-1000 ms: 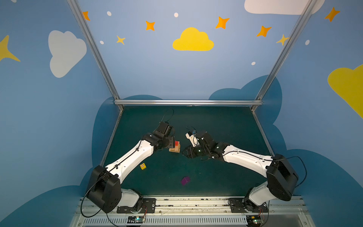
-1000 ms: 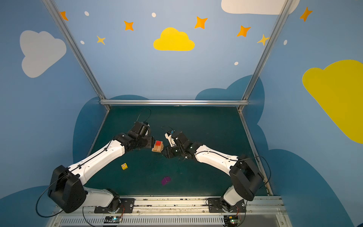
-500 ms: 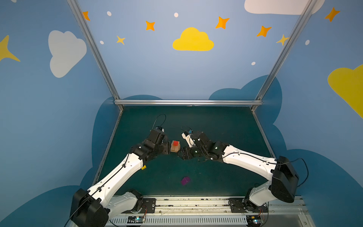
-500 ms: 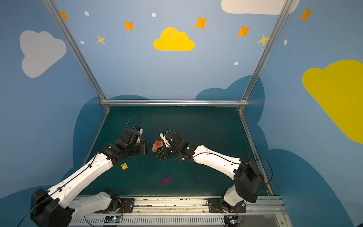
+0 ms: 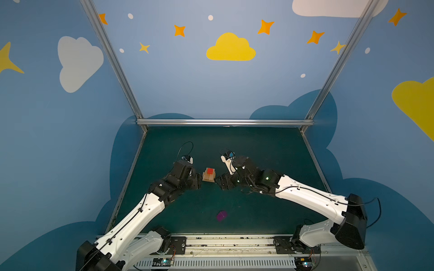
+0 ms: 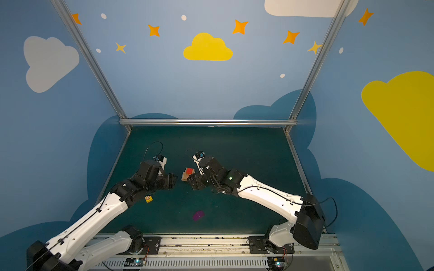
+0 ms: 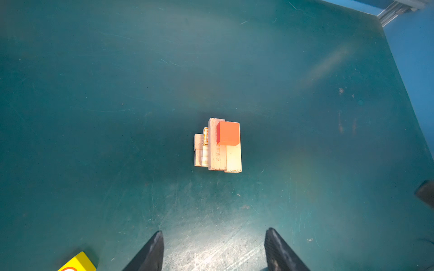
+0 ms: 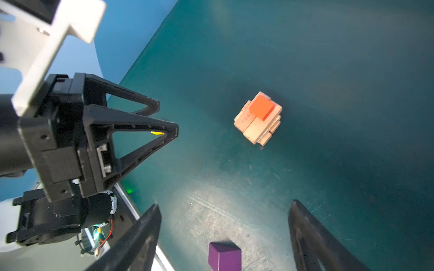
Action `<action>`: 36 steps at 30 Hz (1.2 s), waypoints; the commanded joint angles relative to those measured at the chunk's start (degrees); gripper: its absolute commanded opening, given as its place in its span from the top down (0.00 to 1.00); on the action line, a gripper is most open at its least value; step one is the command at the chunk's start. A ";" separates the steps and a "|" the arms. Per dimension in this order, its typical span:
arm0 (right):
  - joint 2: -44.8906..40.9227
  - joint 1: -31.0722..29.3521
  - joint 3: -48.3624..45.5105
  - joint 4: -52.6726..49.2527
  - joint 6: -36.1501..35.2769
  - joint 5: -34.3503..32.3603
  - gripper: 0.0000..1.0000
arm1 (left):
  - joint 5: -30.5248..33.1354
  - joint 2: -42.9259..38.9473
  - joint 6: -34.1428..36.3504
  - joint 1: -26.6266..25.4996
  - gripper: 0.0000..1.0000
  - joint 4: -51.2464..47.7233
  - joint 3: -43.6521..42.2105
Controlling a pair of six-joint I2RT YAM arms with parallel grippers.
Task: Build the wood block tower
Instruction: 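Move the left gripper over the yellow cube nearer the robot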
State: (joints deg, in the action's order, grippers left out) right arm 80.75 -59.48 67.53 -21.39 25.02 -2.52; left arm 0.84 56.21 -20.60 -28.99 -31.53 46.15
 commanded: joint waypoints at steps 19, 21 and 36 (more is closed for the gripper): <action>-3.93 -0.27 -10.12 12.77 -10.86 12.37 0.20 | 19.98 -8.27 -20.58 0.37 0.37 -20.63 -4.84; -3.12 -0.15 -10.16 11.75 -12.30 12.37 0.19 | 21.41 -7.78 -22.16 0.36 0.38 -20.78 -5.10; -5.24 1.21 -13.15 12.46 -12.36 11.54 0.19 | 10.06 -4.08 -21.61 15.89 0.46 -6.55 -15.74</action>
State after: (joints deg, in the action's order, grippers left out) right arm 75.20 -58.72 52.90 -9.85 13.19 8.51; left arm 15.59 50.89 -43.33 -15.03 -43.24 31.73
